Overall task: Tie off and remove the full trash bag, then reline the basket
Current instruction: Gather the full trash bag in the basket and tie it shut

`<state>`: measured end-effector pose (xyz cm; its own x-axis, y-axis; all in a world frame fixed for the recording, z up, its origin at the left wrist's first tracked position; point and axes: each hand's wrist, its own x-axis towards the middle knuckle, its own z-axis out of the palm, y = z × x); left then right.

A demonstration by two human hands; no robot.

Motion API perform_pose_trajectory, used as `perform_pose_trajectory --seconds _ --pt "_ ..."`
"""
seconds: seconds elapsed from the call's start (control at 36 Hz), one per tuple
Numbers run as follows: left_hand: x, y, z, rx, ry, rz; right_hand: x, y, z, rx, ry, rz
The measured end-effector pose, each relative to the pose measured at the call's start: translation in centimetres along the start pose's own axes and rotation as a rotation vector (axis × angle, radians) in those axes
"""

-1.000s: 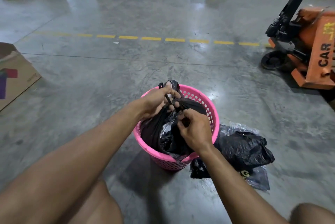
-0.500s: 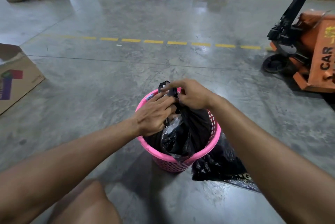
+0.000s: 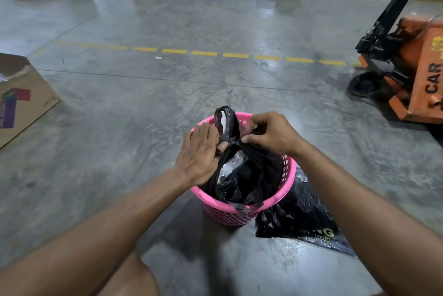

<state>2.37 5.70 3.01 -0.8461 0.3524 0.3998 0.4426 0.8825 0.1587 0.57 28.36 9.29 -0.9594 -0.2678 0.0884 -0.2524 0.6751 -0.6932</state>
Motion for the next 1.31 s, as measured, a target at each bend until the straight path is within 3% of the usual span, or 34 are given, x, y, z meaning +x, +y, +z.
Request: perform_pose_trajectory --seconds 0.28,0.44,0.5,0.56,0.69,0.81,0.86,0.97,1.14,1.25,1.31 --pt "-1.9 -1.6 1.0 0.474 -0.483 -0.013 -0.6 5.4 1.5 -0.324 0.011 0.353" --pt "-1.9 -2.1 1.1 0.552 -0.62 -0.015 -1.0 5.6 3.1 -0.471 0.046 0.45" --pt "-1.4 -2.2 0.6 0.471 -0.615 -0.036 -0.9 5.8 3.4 -0.471 0.053 0.445" --pt "-0.7 -3.1 0.2 0.235 -0.559 -0.094 -1.0 5.9 3.0 -0.439 0.031 0.449" --pt "-0.4 -3.4 0.0 -0.96 -0.441 -0.443 -1.7 5.6 0.8 -0.301 0.074 0.444" --pt "0.4 0.6 0.8 -1.334 -0.332 -0.526 -3.0 4.3 0.1 -0.24 0.075 0.379" --pt "1.0 2.2 1.4 -1.394 -0.274 -0.549 -3.6 3.3 -0.2 -0.207 0.067 0.326" --pt "2.1 4.1 1.5 -1.291 -0.241 -0.435 -4.5 1.0 -0.9 -0.157 0.077 0.174" --pt "3.4 5.4 0.3 -1.015 -0.406 -0.124 -4.0 -2.0 -0.6 -0.183 0.103 -0.056" --pt "3.8 5.1 0.3 -0.967 -0.476 -0.212 -3.5 -1.4 -0.4 0.002 0.176 -0.029" --pt "3.9 4.5 0.5 -0.947 -0.498 -0.249 -3.4 -0.2 -0.6 -0.018 0.183 0.022"
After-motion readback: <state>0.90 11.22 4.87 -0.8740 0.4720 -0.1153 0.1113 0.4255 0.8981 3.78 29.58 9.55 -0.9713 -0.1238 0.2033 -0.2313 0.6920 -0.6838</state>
